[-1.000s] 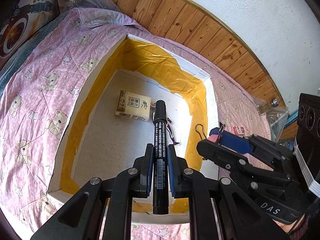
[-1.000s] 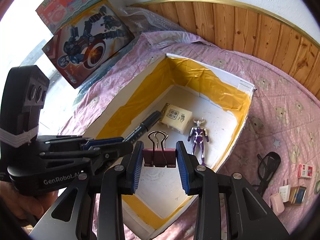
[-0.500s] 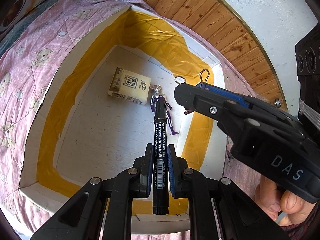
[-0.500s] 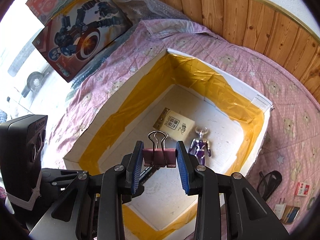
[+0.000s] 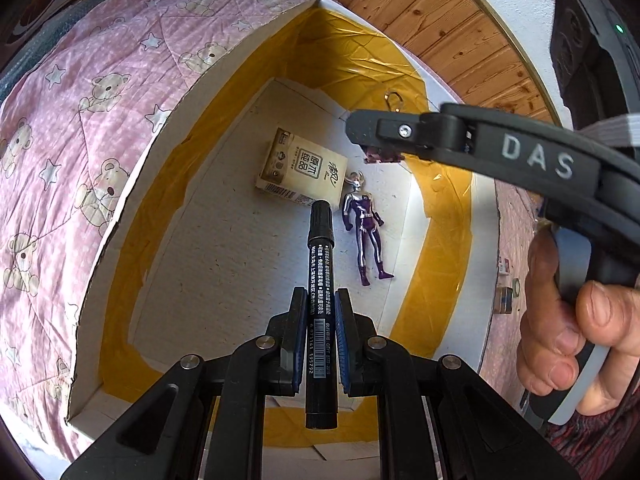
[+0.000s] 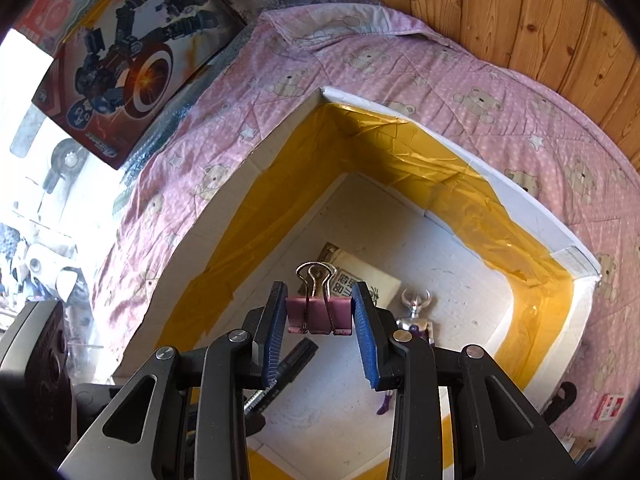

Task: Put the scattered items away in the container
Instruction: 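Move the left tool with the marker and right tool with the clip over the box, then open the left tool to drop the marker while the right tool drops the clip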

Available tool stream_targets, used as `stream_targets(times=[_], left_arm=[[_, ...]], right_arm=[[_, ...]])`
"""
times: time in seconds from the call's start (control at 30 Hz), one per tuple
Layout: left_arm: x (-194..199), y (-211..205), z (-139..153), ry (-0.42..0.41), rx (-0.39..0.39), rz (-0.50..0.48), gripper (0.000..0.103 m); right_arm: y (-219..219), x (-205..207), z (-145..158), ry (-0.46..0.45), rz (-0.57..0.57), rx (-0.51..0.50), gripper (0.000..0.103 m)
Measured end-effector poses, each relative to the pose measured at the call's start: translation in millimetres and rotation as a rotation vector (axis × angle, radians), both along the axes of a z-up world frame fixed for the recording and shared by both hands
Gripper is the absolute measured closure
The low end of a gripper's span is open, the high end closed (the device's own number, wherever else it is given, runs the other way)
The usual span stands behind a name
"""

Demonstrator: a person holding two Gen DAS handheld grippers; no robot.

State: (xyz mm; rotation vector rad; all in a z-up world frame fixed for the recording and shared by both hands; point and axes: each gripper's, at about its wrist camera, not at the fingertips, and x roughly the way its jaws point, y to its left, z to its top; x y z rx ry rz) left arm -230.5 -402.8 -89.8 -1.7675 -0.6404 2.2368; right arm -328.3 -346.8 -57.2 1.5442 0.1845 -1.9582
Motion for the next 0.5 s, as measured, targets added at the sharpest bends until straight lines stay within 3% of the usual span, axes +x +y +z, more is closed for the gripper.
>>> stream_targets(times=[0.5], left_arm=[[-25.4,0.3,-3.8,-0.016,-0.014,-0.039,0.089]], right_arm=[[-12.1,-40.0,-34.6,-0.049,-0.038,0.056,0.068]])
